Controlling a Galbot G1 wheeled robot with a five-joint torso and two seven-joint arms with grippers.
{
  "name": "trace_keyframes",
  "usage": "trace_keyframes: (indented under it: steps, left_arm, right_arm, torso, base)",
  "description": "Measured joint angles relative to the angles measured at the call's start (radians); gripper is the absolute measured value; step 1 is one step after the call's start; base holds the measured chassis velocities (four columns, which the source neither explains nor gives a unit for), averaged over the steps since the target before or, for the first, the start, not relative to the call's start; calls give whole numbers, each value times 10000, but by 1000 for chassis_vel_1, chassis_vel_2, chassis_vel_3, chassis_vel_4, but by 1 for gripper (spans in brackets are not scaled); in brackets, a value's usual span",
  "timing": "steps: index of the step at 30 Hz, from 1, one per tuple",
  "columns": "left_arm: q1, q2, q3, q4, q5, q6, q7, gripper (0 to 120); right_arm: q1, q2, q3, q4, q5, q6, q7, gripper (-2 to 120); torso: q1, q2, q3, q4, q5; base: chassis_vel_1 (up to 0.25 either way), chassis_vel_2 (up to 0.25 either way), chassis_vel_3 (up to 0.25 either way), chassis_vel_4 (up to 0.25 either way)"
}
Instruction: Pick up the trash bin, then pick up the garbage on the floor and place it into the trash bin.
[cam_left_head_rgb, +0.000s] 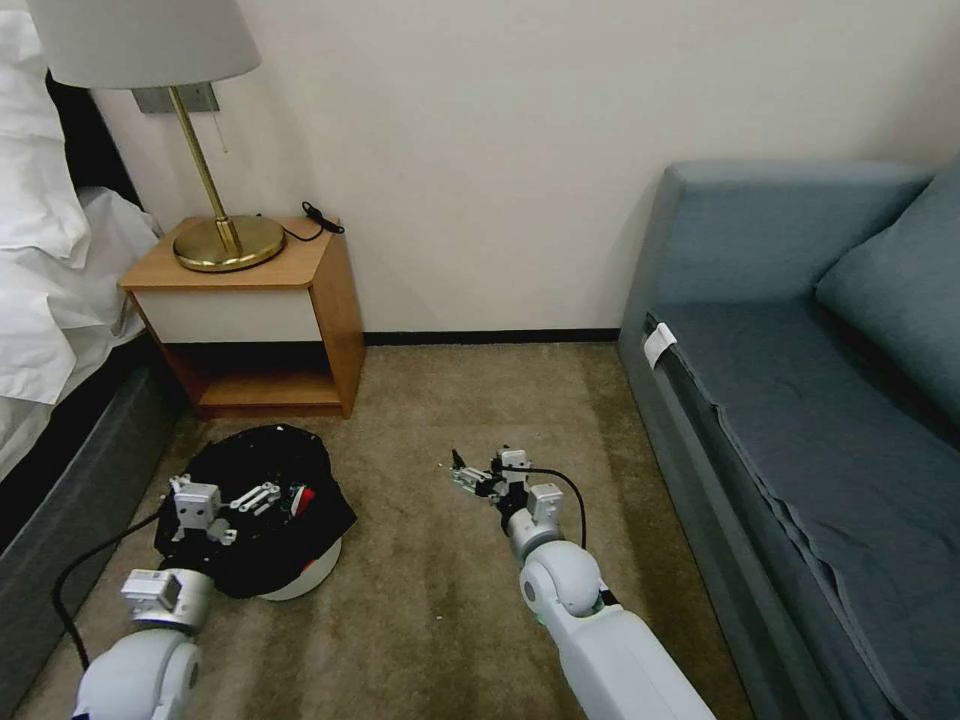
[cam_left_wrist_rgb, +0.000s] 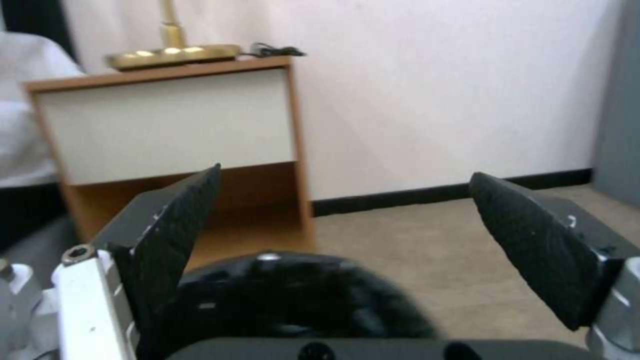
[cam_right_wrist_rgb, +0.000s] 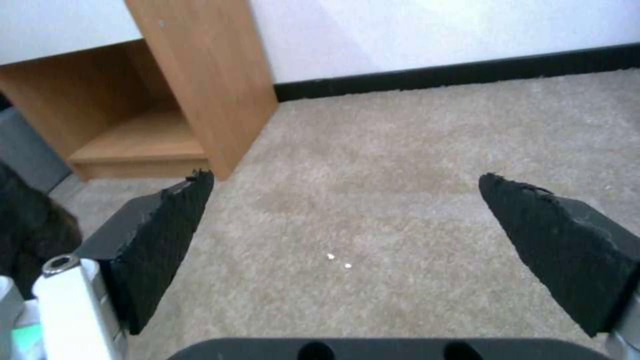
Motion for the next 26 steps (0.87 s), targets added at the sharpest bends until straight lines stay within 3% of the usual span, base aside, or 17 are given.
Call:
trace_keyframes:
  steps: [2,6,26]
  left_arm:
    - [-179,-315,555,-237,73,343,-58,100]
    - [-165,-405,758,-398,452,628,-202,100]
    - [-140,-407,746,-419,503,686,-267,100]
  right_arm:
    - [-1,325,139,-293,-271,245,-73,100]
    - [2,476,170,-480,-598,466,-265,100]
    - [23,476,144,-488,-624,478,-300,100]
  torso:
    - [0,0,0,-1,1]
    - [0,0,0,1,1]
    - [0,0,0,1,0]
  base:
    - [0,0,0,0]
    - [0,0,0,0]
    - [0,0,0,0]
